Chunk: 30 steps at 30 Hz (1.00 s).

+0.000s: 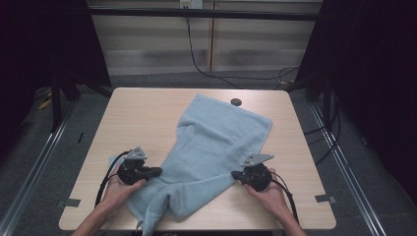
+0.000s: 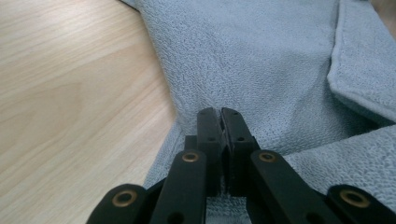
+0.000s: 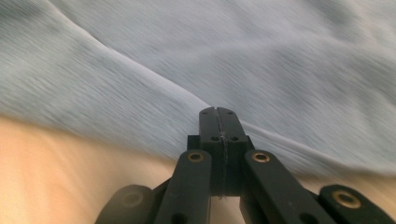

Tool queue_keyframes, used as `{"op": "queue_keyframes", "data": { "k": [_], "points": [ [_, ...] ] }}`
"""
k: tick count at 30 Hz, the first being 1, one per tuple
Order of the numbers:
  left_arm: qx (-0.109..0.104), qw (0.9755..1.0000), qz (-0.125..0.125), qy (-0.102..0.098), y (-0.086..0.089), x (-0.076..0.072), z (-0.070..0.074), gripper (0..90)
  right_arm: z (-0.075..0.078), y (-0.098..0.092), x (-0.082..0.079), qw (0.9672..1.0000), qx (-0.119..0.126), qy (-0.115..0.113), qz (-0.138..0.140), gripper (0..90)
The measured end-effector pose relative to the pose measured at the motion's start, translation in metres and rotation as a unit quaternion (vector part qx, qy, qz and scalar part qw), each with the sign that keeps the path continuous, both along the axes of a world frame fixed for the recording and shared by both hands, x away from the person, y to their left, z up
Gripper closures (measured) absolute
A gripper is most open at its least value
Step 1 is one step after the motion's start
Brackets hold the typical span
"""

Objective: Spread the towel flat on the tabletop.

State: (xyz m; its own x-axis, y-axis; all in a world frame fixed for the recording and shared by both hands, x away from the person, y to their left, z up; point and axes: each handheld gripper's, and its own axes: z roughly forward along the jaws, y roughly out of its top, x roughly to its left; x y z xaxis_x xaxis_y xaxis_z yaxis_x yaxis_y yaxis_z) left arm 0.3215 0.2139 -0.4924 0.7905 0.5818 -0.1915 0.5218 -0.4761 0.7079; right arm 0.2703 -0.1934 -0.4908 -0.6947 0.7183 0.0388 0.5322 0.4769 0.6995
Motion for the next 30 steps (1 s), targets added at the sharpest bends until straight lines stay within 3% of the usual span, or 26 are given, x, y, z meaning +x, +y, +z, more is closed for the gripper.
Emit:
{"op": "queue_keyframes", "data": {
  "k": [2,3,4,5,9,11,14,15,16,19,21,24,27,30],
  "points": [
    [-0.013,0.9999,0.003,0.01,0.003,0.0,0.0,87.3,-0.002,-0.012,-0.002,0.9999,0.006,0.006,-0.014,90.0],
    [-0.013,0.9999,0.0,0.006,0.003,0.0,0.001,87.3,-0.002,-0.014,-0.003,0.9999,0.006,0.007,-0.013,85.4],
    [-0.014,0.9999,-0.001,0.006,0.002,0.0,0.001,87.2,-0.001,-0.014,-0.004,0.9997,0.024,0.004,-0.01,71.1],
    [-0.016,0.9998,-0.004,0.008,0.001,0.0,0.0,87.2,0.0,-0.012,-0.004,0.9994,0.033,0.004,-0.008,66.9],
    [-0.019,0.9998,-0.005,0.009,-0.003,0.0,0.0,87.1,0.004,0.02,0.004,0.9967,0.073,0.012,0.033,49.0],
    [-0.015,0.9999,-0.004,0.007,-0.005,0.0,-0.002,87.0,0.002,0.036,0.007,0.997,0.064,0.01,0.044,42.0],
    [-0.011,0.9999,-0.001,0.006,-0.006,0.0,-0.003,86.9,-0.01,0.057,0.01,0.9968,0.037,0.024,0.066,38.4],
    [-0.009,0.9999,0.002,0.006,-0.005,0.0,-0.003,86.9,-0.012,0.059,0.008,0.997,0.032,0.012,0.069,39.5],
    [-0.009,0.9999,0.004,0.005,-0.004,0.001,-0.003,86.9,-0.012,0.061,0.004,0.9969,0.022,0.003,0.075,46.8],
    [-0.009,0.9999,0.011,0.009,-0.001,0.001,-0.004,87.0,-0.009,0.057,-0.004,0.9948,0.015,-0.016,0.099,80.8],
    [-0.007,0.9998,0.013,0.01,0.0,0.0,-0.003,87.0,-0.006,0.052,-0.011,0.9944,0.009,-0.03,0.101,84.3],
    [-0.009,0.9996,0.023,0.011,0.002,0.0,-0.003,87.0,0.0,0.037,-0.016,0.9954,0.03,-0.029,0.086,84.8],
    [-0.027,0.9987,0.025,0.035,0.002,-0.002,-0.003,87.1,0.008,0.013,-0.02,0.9967,0.042,-0.036,0.059,85.9],
    [-0.039,0.9976,0.001,0.057,-0.004,-0.012,0.001,87.1,0.01,-0.007,-0.026,0.9978,0.04,-0.036,0.04,86.3]
  ]
}}
